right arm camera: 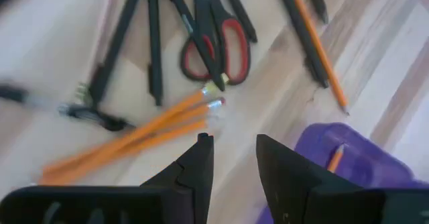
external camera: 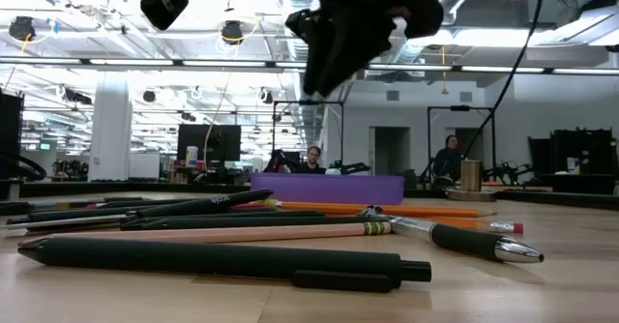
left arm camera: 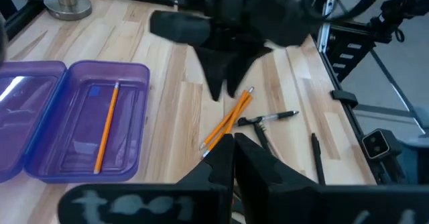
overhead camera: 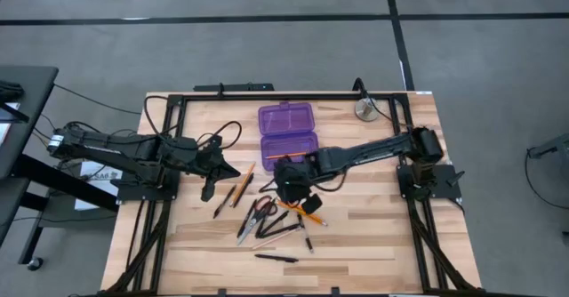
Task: Pick & place school supplies into a supply box
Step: Put the black pen into the purple supply box
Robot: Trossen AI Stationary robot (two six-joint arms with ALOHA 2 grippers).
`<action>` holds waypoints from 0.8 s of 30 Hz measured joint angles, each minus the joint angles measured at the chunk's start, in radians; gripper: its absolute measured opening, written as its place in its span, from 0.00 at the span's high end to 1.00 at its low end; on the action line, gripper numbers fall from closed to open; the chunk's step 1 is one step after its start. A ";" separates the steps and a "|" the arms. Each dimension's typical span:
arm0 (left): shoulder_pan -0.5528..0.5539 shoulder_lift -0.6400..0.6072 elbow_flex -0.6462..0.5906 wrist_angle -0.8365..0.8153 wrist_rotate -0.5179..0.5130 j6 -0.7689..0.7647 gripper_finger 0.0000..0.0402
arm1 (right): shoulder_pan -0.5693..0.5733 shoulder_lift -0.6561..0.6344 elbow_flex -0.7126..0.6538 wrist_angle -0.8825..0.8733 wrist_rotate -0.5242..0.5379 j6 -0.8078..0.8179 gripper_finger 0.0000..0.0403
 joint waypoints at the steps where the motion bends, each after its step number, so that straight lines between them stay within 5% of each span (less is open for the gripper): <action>1: 0.000 0.000 0.000 -0.001 0.000 0.000 1.00 | -0.005 0.019 0.037 -0.029 0.000 -0.033 0.73; 9: 0.000 0.000 0.000 0.007 0.000 -0.018 1.00 | -0.014 0.182 0.239 -0.207 0.000 -0.212 0.73; 24: 0.000 0.000 0.000 0.010 0.000 -0.051 1.00 | 0.055 0.331 0.339 -0.082 -0.004 -0.271 0.73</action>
